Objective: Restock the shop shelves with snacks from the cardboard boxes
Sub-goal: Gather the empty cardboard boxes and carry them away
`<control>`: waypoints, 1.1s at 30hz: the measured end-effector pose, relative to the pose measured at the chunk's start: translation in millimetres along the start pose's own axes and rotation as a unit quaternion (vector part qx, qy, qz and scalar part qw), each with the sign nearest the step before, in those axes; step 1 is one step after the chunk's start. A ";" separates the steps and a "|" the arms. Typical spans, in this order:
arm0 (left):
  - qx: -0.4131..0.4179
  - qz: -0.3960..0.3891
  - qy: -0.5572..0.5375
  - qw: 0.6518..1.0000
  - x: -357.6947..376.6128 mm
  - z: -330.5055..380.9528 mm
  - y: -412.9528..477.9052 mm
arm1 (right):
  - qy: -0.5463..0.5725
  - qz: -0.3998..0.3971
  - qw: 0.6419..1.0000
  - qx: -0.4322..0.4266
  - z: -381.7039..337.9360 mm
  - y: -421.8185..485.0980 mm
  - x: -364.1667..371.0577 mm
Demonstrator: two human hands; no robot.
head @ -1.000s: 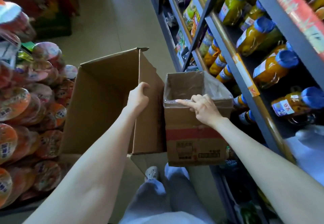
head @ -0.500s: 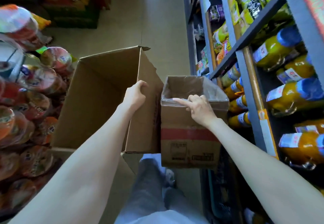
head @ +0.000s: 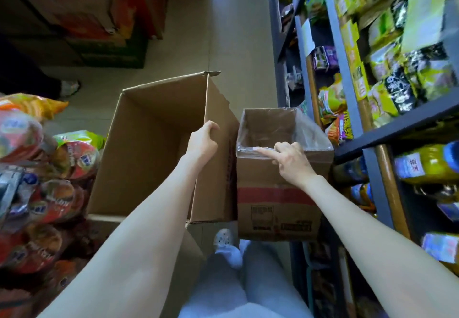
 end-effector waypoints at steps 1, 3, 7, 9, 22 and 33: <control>-0.001 0.000 0.004 1.000 -2.2 5.2 15.9 | 0.002 0.001 1.000 0.000 7.8 14.9 0.1; -0.002 0.000 0.009 1.000 -5.7 15.2 48.9 | 0.007 0.002 1.000 -0.003 24.6 45.3 1.7; -0.017 0.000 0.020 1.000 -12.8 37.5 118.2 | 0.014 0.002 1.000 -0.004 65.0 113.9 5.0; -0.026 -0.002 0.023 0.999 -19.4 49.1 154.5 | 0.013 -0.002 1.000 -0.005 86.3 150.8 4.0; -0.031 0.013 0.009 0.999 -93.9 108.7 415.3 | 0.001 -0.019 1.000 -0.015 205.6 410.6 -10.4; -0.014 -0.009 0.018 1.000 -159.7 188.7 654.5 | 0.000 0.002 1.000 0.014 307.1 634.8 -33.9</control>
Point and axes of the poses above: each hand's wrist, its own y-axis towards the middle knuckle, its own x-axis out of the palm, z = x × y, the point moved 1 cm from there along y, towards the middle knuckle, and after that the axes turned 2 degrees about x, right-handed, at the moved point
